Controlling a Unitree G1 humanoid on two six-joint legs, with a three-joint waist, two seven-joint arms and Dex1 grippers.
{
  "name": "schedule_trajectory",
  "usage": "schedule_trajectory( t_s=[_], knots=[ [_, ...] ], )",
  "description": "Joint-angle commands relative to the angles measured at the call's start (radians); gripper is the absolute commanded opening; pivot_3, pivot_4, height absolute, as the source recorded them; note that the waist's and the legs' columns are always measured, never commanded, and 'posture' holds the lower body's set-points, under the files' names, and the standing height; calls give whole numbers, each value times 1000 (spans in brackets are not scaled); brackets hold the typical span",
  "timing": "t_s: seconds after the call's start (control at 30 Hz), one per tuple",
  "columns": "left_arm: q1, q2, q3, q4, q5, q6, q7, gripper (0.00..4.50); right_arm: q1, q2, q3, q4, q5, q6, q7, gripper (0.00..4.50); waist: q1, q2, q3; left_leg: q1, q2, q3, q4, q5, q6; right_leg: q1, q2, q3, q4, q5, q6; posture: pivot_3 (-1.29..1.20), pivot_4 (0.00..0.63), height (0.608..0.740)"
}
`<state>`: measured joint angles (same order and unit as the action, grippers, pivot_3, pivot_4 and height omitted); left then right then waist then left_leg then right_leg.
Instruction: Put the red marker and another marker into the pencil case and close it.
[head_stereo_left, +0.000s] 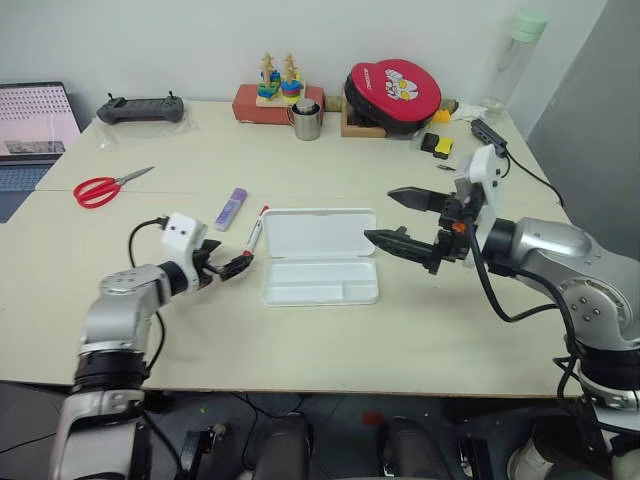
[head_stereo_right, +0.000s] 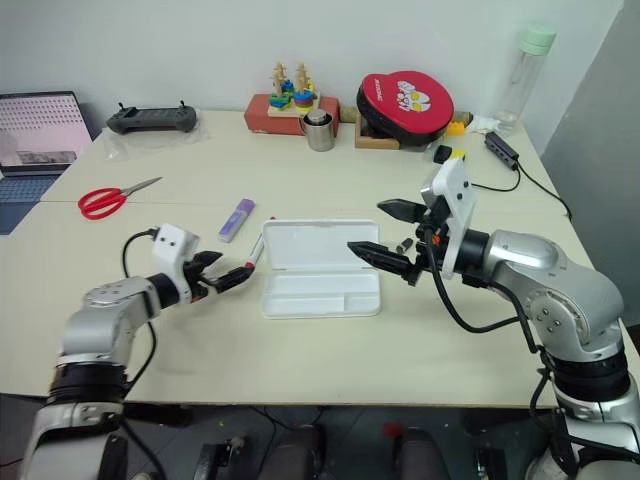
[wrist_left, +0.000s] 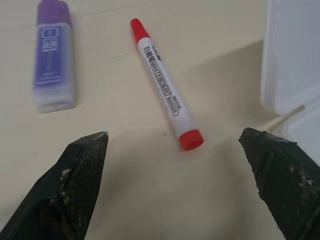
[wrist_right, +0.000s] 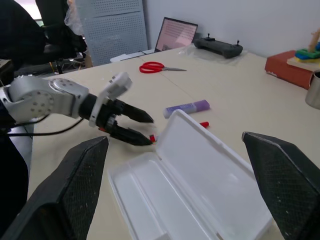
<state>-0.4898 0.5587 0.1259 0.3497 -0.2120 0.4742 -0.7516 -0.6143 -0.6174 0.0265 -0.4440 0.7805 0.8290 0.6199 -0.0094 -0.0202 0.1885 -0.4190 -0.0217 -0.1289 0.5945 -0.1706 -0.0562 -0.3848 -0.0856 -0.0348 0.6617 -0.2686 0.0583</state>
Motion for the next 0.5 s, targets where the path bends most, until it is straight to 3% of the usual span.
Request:
schedule_trajectory(
  t_s=[0.03, 0.17, 0.33, 0.5],
  knots=[
    [-49, -2, -20, 43, 29, -26, 31, 4496, -33, 18, 11, -14, -13, -15, 19, 4500, -4, 0, 0, 0, 0, 0, 0, 0, 0, 0, 0, 0, 0, 0, 0, 0, 150, 740],
    [-95, -17, -40, 97, 43, -12, 53, 4496, -37, 36, 19, -20, -20, -11, 17, 4500, -17, 0, 0, 0, 0, 0, 0, 0, 0, 0, 0, 0, 1, 0, 1, 0, 150, 740],
    [-129, -20, -49, 149, 60, -20, 85, 3695, -27, 39, 15, -34, -19, -6, 11, 4500, -18, 0, 0, 1, 0, -1, 0, 0, 0, 0, 0, 0, 2, -2, 4, 0, 150, 740],
    [-118, -27, -45, 124, 52, -13, 85, 2584, -18, 39, 8, -43, -15, -4, 6, 4500, -18, 0, 0, 1, 0, -1, 0, 0, 1, 0, 0, 0, 2, -2, 4, 0, 150, 740]
  ],
)
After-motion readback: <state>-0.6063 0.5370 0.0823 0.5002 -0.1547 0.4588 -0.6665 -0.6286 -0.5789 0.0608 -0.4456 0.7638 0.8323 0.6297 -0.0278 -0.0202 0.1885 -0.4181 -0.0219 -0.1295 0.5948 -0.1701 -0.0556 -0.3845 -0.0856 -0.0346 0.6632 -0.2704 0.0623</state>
